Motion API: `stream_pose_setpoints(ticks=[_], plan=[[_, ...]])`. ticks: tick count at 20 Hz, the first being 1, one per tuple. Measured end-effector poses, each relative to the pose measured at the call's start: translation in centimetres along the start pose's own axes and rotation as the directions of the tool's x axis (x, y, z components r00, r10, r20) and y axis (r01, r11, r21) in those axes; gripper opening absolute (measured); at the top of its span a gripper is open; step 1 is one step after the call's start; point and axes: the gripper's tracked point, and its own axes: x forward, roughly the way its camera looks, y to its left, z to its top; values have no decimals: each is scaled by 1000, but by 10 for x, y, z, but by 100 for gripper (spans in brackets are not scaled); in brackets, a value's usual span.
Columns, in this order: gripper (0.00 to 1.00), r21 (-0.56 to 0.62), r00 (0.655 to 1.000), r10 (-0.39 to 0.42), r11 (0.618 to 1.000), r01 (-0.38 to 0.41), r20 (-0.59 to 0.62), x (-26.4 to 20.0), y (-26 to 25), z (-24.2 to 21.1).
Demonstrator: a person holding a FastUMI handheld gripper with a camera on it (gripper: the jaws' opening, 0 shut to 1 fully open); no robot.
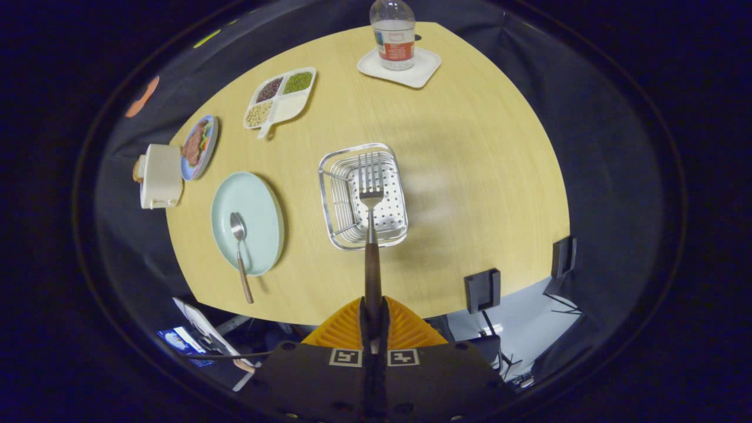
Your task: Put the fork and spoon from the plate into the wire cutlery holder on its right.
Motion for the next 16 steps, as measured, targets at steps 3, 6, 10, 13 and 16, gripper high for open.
stream_pose_setpoints(ticks=[3, 6, 10, 13, 16], plan=[[5, 0, 1000, -2, 1000, 2, 6, 0, 3, 4], [5, 4, 1000, 22, 1000, -22, -6, -3, 7, -7], [5, 38, 998, 52, 998, -51, -40, -4, 11, -19], [5, 41, 999, 32, 999, -31, -22, -6, 9, -11], [22, 32, 999, 40, 999, -40, 20, -7, 15, 2]])
